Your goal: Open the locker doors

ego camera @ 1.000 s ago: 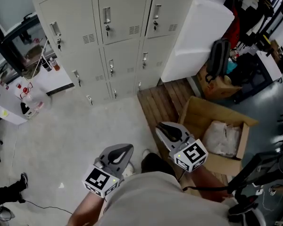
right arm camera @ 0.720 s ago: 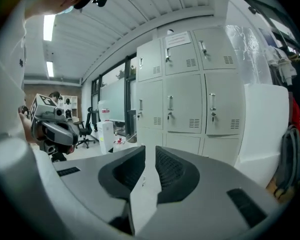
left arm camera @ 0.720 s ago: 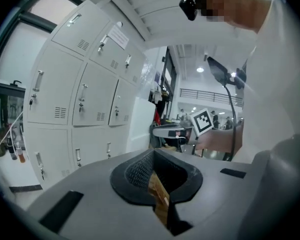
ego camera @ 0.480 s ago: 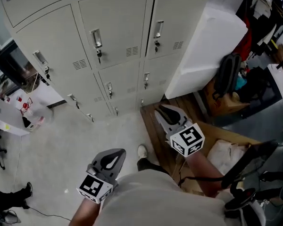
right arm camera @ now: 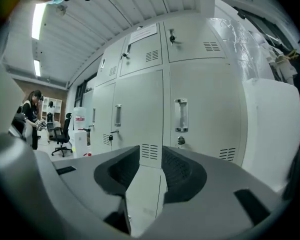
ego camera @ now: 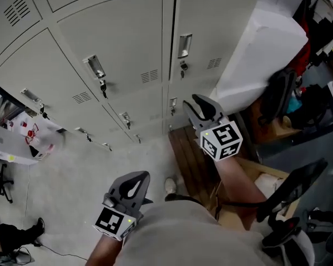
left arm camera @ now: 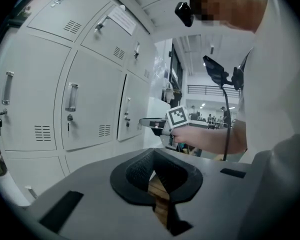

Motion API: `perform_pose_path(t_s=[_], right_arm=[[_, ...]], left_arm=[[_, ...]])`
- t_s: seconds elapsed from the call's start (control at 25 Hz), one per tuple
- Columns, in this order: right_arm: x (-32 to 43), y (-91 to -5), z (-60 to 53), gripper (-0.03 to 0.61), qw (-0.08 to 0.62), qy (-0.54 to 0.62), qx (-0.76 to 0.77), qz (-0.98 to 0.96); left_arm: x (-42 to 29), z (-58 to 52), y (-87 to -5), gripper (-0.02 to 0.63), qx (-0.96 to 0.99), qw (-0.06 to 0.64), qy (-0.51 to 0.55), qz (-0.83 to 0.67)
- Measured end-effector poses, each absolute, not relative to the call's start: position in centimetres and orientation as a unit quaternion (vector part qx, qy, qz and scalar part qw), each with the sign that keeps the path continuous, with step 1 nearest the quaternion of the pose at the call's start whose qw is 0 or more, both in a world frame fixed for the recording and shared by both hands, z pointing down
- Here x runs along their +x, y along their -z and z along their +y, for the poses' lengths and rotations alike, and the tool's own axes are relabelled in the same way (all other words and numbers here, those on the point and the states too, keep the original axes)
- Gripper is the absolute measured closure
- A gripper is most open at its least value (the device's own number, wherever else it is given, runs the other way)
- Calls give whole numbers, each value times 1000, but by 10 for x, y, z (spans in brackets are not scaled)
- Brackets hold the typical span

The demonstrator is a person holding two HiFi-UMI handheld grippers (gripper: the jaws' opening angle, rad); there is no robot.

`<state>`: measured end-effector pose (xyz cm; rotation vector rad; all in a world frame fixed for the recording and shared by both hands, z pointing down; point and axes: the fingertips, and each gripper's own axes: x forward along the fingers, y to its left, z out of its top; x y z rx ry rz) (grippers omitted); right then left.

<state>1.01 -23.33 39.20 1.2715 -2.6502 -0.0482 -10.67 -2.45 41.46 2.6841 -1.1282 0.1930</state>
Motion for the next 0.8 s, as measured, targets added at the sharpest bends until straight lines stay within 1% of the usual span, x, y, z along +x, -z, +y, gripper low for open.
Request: perform_pose_path(t_s=[0.24, 0.4, 0.8], right_arm=[[-4, -367, -295, 459, 102, 45, 448, -887], [-10, -354, -334, 443, 105, 54, 473, -873], [-17, -337, -383, 430, 94, 51, 513, -852]], left_arm=[[-119, -52, -414, 604, 922, 120, -53, -365], [-144, -70, -412, 604, 924, 111, -62, -361], [-191, -100, -415, 604, 922, 115, -63, -363]])
